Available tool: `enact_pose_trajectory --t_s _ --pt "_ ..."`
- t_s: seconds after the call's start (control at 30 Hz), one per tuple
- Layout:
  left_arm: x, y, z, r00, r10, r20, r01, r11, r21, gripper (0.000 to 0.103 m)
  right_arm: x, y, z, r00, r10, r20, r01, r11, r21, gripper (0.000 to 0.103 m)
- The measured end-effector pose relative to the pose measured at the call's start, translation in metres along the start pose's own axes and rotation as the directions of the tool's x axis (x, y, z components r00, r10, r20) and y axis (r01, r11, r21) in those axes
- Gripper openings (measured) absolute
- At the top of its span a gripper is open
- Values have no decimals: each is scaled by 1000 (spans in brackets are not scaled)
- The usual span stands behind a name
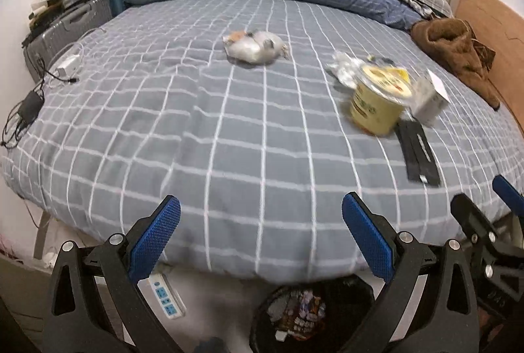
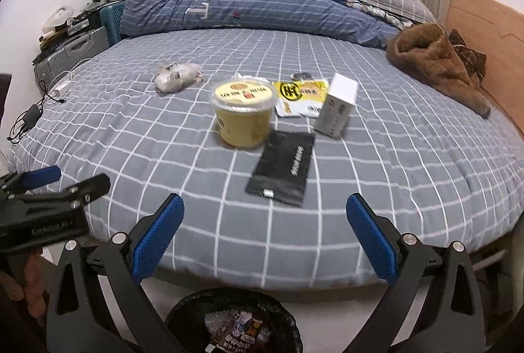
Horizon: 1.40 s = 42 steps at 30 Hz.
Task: Collect trash
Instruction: 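Move both open tools back over the trash on the bed, then grasp the white mesh bag with the left tool while the right tool grasps the yellow yogurt cup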
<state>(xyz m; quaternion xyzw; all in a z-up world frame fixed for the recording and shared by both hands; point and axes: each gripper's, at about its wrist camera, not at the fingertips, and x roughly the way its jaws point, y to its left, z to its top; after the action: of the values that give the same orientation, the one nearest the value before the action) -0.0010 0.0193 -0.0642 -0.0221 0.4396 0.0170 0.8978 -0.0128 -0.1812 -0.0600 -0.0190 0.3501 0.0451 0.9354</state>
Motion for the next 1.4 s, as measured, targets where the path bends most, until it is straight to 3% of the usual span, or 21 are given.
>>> enact_pose_trajectory --t_s 0.43,0.87,1.3,1.4 --pt "61 18 69 1000 28 4 -28 999 -25 97 56 6 41 1000 9 -11 -9 1000 -4 95" --pt "121 26 145 996 63 62 -63 998 -15 97 110 7 78 999 31 -27 -30 1000 6 95" --pt "172 16 185 997 57 52 -57 998 8 96 142 24 85 994 87 -71 -87 996 -4 95" --pt "179 14 189 998 42 48 -43 999 14 91 144 24 86 994 90 -70 -90 996 2 95"
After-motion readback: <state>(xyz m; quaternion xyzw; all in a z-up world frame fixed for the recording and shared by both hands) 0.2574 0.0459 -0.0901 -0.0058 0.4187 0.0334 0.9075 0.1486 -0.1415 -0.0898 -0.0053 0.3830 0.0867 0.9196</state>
